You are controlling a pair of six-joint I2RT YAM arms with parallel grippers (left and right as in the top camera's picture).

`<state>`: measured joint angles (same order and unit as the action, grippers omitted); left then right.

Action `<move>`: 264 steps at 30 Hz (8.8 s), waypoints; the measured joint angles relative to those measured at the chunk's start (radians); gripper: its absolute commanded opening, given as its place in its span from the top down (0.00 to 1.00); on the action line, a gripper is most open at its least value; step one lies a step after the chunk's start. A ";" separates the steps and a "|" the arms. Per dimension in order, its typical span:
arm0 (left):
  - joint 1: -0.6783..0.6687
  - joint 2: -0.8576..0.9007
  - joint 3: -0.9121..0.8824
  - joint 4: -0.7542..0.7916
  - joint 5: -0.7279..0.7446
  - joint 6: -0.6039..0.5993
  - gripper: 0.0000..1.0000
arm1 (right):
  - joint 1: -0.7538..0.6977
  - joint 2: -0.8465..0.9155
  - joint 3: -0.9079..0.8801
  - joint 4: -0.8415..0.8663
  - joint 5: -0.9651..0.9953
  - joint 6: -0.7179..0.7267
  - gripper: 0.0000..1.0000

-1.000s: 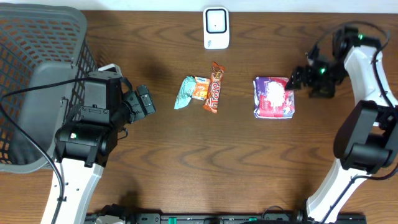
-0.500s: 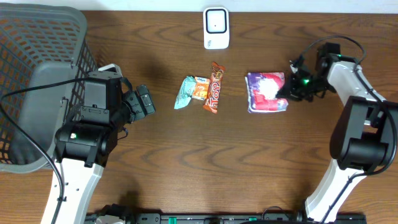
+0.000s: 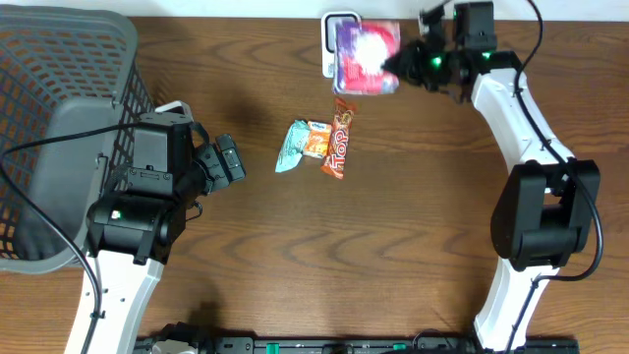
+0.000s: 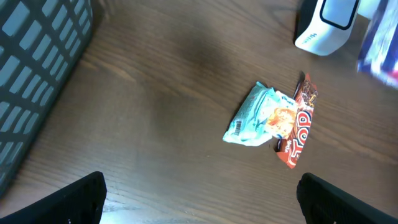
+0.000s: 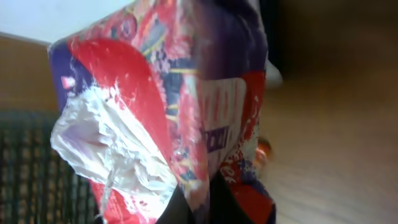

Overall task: Scan the item barcode
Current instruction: 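Hold the purple package up in front of the scanner, then carry the purple package to the top right corner and release, then reach the right gripper down and grasp the red Top candy bar, then lift the red candy bar and hold it before the scanner, then carry the red candy bar right and drop it by the purple package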

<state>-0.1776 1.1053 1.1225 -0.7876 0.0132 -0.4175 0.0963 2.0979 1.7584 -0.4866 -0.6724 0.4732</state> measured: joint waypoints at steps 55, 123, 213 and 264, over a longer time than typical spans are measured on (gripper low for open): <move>0.000 0.000 0.000 0.000 0.000 0.000 0.02 | -0.592 0.006 0.037 -0.105 0.587 0.536 0.74; 0.000 0.000 0.000 0.000 0.000 0.000 0.02 | 0.367 -0.058 -0.084 -0.476 0.513 -0.116 0.01; 0.000 0.000 0.000 0.000 0.000 0.000 0.02 | 0.344 0.108 -0.172 -0.138 0.793 -0.071 0.99; 0.000 0.000 0.000 0.000 0.000 0.000 0.02 | 0.191 0.136 0.238 -0.041 0.966 -0.245 0.99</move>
<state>-0.1776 1.1053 1.1225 -0.7876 0.0132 -0.4175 0.2874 2.2337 1.9968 -0.5274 0.2935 0.2279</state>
